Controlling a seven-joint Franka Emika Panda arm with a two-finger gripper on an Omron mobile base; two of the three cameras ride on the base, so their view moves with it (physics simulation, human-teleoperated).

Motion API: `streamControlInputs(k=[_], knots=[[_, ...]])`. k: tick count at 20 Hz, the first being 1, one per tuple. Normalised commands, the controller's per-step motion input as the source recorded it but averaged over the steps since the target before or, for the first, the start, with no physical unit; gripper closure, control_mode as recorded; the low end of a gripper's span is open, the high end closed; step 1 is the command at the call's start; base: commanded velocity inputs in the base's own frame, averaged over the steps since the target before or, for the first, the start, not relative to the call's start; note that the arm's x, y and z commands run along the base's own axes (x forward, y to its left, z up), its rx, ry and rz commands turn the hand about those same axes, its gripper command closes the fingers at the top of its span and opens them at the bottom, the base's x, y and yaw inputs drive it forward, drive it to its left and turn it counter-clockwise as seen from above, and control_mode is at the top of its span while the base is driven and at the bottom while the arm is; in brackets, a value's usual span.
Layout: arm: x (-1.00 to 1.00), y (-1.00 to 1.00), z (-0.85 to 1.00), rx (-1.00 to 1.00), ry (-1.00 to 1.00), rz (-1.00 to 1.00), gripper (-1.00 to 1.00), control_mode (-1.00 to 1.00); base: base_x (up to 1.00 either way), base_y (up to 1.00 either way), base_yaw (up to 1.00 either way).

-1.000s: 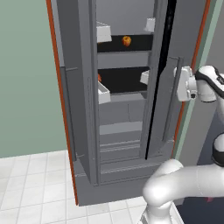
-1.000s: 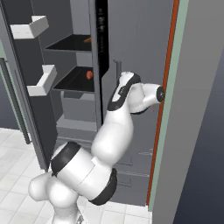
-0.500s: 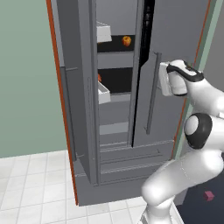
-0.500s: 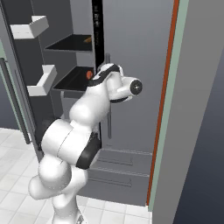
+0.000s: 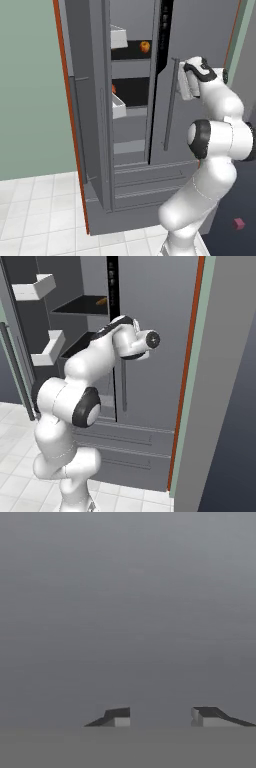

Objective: Place the peach in the correct fridge rack based on whether it is a fruit or vegetable. Finally, close the fridge door.

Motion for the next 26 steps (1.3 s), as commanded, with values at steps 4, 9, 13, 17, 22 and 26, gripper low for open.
streamControlInputs(k=[4,9,13,17,22,26], knots=[[-0.41,-0.22,0.0,0.0,-0.05,-0.25,-1.0,-1.0,0.0,0.0,0.0],[-1.0,-0.14,-0.04,-0.01,-0.18,-0.2,-1.0,-1.0,0.0,0.0,0.0],[-1.0,0.58,-0.42,-0.14,-0.24,-0.13,-1.0,-1.0,0.0,0.0,0.0],[-0.91,0.96,-0.57,-0.32,-0.11,-0.16,-1.0,-1.0,0.0,0.0,0.0],[-0.04,0.21,-0.22,-0.13,0.02,-0.05,-1.0,-1.0,0.0,0.0,0.0],[-1.0,0.22,0.21,-0.26,-0.3,-0.04,-1.0,-1.0,0.0,0.0,0.0]])
